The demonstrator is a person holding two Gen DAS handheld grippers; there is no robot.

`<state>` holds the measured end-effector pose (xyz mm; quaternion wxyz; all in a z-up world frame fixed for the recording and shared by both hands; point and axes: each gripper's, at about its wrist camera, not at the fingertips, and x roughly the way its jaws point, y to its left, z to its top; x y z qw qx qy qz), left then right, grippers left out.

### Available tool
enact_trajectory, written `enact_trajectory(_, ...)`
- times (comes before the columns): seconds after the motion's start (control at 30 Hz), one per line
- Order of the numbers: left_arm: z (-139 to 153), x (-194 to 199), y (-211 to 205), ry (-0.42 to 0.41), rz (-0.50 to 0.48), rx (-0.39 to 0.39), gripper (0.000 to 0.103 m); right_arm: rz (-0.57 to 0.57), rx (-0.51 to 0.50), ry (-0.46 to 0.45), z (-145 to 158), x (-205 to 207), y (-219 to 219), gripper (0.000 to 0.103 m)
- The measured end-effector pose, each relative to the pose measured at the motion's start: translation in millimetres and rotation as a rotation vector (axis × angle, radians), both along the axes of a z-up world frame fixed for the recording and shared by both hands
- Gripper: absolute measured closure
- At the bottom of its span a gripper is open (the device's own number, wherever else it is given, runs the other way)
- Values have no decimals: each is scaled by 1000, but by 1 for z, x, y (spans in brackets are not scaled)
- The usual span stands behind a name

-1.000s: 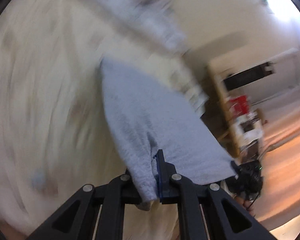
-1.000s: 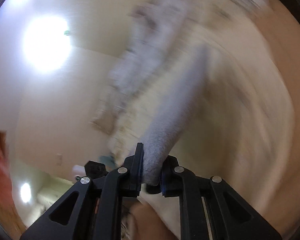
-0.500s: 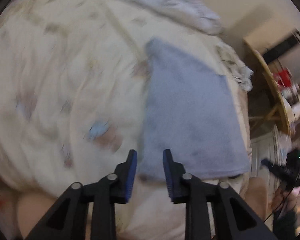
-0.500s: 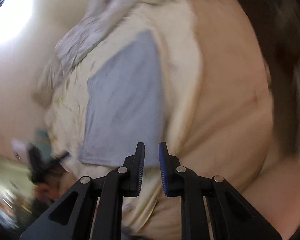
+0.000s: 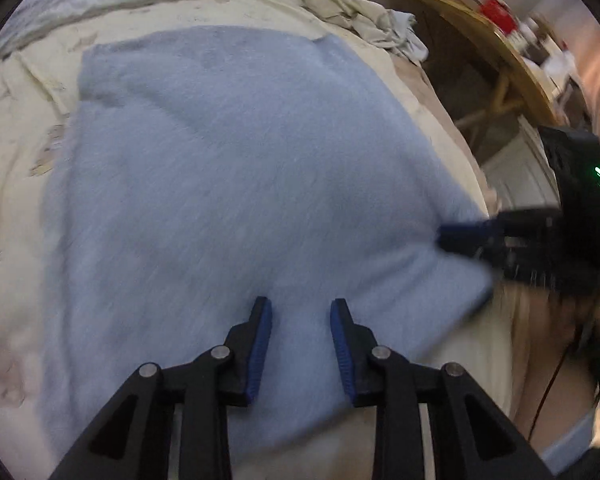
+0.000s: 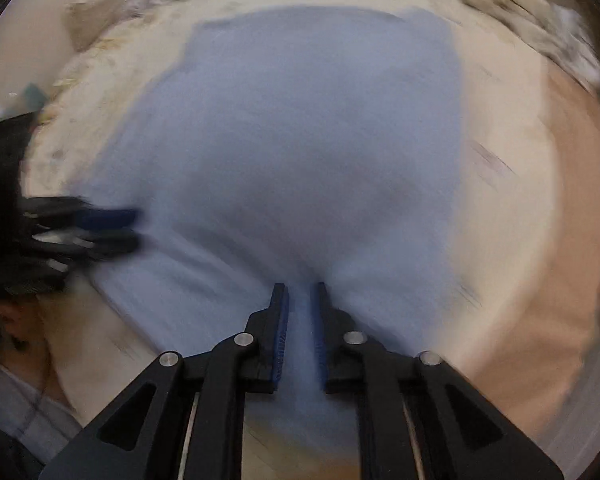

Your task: Fold clothes

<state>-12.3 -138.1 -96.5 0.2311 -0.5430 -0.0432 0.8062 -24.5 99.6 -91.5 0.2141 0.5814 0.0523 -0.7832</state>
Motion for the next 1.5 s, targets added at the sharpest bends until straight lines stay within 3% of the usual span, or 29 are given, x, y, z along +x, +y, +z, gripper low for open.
enact_trajectory(0.1, 10, 3, -11, -6, 46, 52, 72, -10, -3, -18, 8, 5, 17, 91)
enact_trajectory(0.17, 16, 5, -17, -6, 73, 87, 68, -4, -14, 37, 26, 4, 14, 87)
enact_trajectory(0.23, 26, -1, -5, 33, 42, 136, 62, 2, -57, 87, 42, 1, 9, 86)
enact_trajectory(0.3, 30, -10, 21, 53, -12, 189, 59, -6, -152, 72, 42, -7, -1, 86)
enact_trajectory(0.33, 26, -14, 34, 42, -22, 178, 57, -6, -194, 50, 39, -11, -6, 86)
enact_trajectory(0.47, -5, -10, 63, -38, -29, 93, 57, -42, -171, -60, 2, -3, -7, 86)
enact_trajectory(0.53, -2, 5, 60, 16, -57, 70, 57, -78, -229, -66, 5, 5, 8, 86)
enact_trajectory(0.6, 6, 14, 50, 27, -78, 97, 57, -93, -251, -93, 8, 10, 23, 87)
enact_trajectory(0.67, 22, 9, 29, 53, -74, 157, 57, -73, -258, -39, 30, 4, 31, 87)
enact_trajectory(0.77, 49, -27, -15, 128, 53, 202, 57, -58, -244, 111, 64, -24, 36, 86)
enact_trajectory(0.9, 63, -98, -73, 127, 236, 252, 57, -67, -252, 236, 90, -92, 50, 86)
enact_trajectory(1.0, 56, -157, -80, 87, 255, 272, 57, -72, -239, 231, 83, -140, 45, 86)
enact_trajectory(1.07, 47, -194, -76, 53, 250, 275, 57, -93, -257, 162, 68, -180, 48, 86)
enact_trajectory(1.13, 32, -223, -66, 28, 236, 217, 57, -111, -274, 104, 51, -212, 41, 86)
enact_trajectory(1.23, 11, -240, -88, 4, 288, 164, 57, -115, -194, 73, 16, -252, 34, 87)
enact_trajectory(1.3, -6, -248, -104, -23, 331, 172, 77, -133, -157, 77, 1, -270, 39, 93)
enact_trajectory(1.33, -13, -252, -111, -31, 351, 173, 93, -142, -140, 82, -6, -279, 42, 95)
enact_trajectory(1.37, -14, -256, -118, -19, 364, 167, 101, -149, -128, 105, -6, -284, 50, 100)
enact_trajectory(1.5, 0, -252, -134, 39, 401, 161, 95, -167, -144, 175, 11, -284, 67, 97)
